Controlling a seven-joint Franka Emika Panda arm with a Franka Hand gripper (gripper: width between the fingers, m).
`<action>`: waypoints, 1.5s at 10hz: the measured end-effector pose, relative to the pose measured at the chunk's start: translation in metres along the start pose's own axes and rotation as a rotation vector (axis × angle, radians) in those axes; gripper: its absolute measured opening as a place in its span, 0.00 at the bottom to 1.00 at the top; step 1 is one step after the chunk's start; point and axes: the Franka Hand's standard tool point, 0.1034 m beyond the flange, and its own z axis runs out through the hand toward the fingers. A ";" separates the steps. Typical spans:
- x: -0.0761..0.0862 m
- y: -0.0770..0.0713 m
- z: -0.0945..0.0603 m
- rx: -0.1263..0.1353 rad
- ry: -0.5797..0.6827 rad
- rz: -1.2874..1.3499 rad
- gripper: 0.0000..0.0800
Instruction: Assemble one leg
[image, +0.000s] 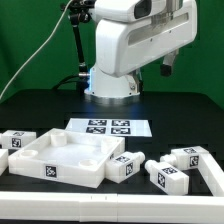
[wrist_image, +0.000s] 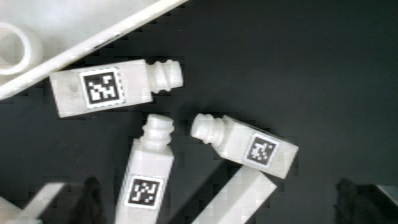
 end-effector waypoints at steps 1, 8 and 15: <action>0.000 0.000 0.000 0.000 0.000 0.000 0.81; -0.042 0.034 0.019 -0.127 0.121 -0.302 0.81; -0.084 0.041 0.059 -0.128 0.122 -0.345 0.81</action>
Offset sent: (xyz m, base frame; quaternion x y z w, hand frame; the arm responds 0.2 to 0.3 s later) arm 0.0000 0.0000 0.0000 0.0000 0.0000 0.0000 1.0000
